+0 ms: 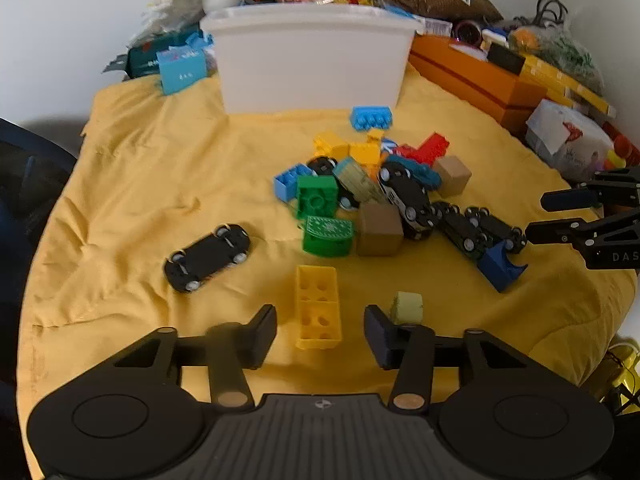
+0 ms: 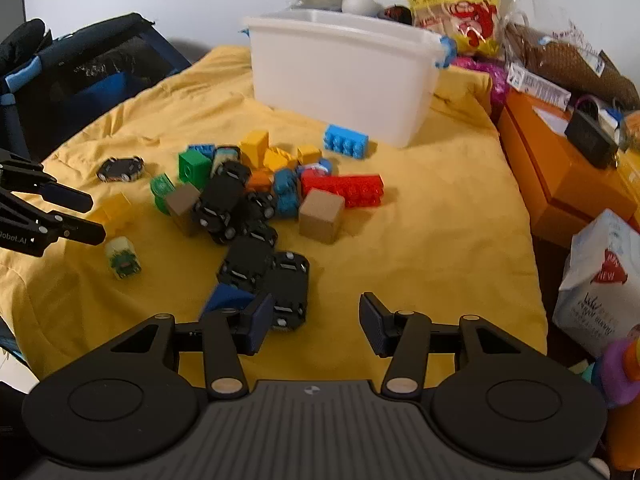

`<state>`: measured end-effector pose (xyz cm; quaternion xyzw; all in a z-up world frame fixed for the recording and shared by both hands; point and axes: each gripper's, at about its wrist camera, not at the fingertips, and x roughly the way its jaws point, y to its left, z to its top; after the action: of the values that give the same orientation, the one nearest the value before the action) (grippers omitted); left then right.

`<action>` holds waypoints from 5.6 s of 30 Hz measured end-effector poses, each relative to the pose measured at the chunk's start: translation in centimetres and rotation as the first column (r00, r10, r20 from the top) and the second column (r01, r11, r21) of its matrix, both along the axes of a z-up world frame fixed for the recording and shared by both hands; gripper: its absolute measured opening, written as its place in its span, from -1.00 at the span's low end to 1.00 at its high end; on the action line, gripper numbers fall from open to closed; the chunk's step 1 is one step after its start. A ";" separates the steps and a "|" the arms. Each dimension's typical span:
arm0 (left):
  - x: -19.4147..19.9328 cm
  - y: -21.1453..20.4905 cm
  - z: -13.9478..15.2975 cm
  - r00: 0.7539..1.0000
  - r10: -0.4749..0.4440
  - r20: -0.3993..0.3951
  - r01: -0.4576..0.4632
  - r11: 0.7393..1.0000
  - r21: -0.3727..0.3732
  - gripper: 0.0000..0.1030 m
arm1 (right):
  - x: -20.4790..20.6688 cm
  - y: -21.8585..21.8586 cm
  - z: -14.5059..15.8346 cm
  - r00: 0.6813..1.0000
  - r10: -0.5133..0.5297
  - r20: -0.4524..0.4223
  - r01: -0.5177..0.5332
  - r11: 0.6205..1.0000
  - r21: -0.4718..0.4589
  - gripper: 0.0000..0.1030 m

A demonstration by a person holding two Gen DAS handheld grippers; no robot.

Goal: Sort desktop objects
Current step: 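Grasp the yellow brick with the left tool while the right tool grasps a black toy car, then carry both held toys over the white bin and open both tools to drop them, then grasp a black toy car with the left tool while the right tool grasps the blue curved block, then lift both held toys over the white bin and release them inside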

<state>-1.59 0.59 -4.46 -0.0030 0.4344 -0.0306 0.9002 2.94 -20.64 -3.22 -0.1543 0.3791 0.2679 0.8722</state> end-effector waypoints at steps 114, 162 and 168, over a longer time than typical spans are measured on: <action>6.2 6.3 -2.1 1.000 -0.021 -0.019 0.022 0.998 0.061 0.43 | -0.4 2.5 -1.8 0.979 0.112 -0.170 -0.100 0.992 0.076 -0.31; 26.4 2.1 16.0 0.994 0.018 0.111 0.002 0.984 -0.178 -0.37 | 24.1 3.8 13.7 0.990 -0.113 -0.084 0.132 0.950 0.283 -0.30; 28.5 2.0 15.8 0.997 0.035 0.074 -0.023 0.986 -0.165 -0.37 | 26.4 4.1 12.6 0.982 -0.135 -0.131 0.164 0.957 0.239 -0.30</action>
<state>26.89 2.62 11.36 -0.0819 0.3953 -0.0531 0.9134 29.29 -16.49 9.38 0.0007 0.4020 0.2548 0.8795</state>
